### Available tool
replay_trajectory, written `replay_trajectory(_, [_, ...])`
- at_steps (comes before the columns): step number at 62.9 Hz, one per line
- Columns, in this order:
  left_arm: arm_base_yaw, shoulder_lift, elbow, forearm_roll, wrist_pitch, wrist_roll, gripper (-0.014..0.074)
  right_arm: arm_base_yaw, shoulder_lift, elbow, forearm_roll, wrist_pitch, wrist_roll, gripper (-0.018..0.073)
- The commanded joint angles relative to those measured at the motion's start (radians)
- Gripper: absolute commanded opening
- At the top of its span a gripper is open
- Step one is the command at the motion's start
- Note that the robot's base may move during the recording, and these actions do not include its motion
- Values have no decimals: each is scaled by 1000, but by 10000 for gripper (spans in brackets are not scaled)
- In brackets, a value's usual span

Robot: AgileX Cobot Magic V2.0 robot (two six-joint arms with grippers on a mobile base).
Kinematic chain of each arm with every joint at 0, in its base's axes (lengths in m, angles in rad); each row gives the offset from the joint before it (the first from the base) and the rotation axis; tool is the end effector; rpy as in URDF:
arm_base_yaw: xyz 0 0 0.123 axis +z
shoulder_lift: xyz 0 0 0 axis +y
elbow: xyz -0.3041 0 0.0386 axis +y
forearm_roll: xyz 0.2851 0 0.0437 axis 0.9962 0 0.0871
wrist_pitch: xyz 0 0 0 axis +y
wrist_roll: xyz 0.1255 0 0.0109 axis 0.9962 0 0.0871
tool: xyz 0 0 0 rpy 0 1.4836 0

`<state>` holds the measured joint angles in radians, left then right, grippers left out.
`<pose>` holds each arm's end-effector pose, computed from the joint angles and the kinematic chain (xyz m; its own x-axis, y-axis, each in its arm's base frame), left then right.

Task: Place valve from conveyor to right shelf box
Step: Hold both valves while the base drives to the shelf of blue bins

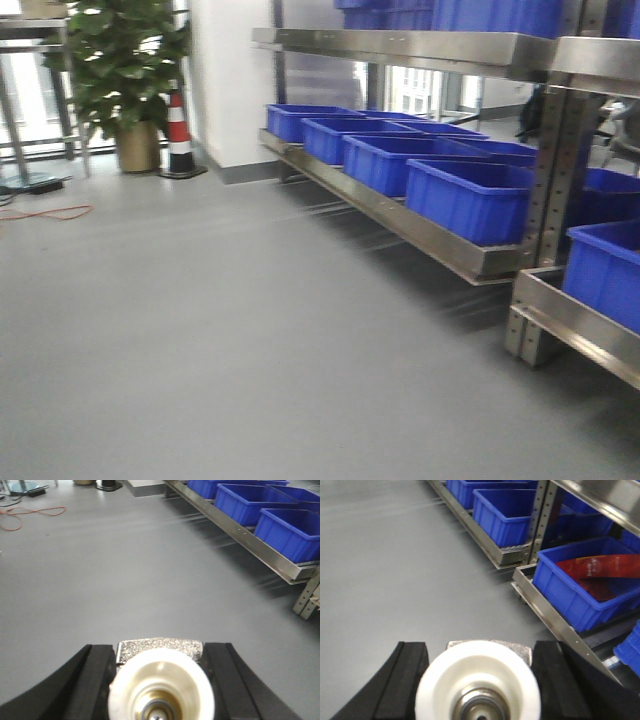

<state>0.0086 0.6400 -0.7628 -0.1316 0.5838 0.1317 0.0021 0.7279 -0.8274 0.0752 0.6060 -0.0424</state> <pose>0.1739 -0.0076 0.3684 -0.3601 0.0186 -0.9327 0.0667 0.9978 -0.0059 0.1930 0.0058 0.3748 -0.4066 0.0186 -0.9134 -0.0333 0.9988 0.0351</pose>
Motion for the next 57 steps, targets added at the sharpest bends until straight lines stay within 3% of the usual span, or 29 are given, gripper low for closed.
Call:
replay_trajectory(1, [-3,-7,-4,-9,-53,-2,-111,-2,-11,-7,-8,-73,-2,-162])
replay_trajectory(57, [-3,-7,-4,-9,-56,-2,-111,-2,-11,-7,-8,-76,-2,-162])
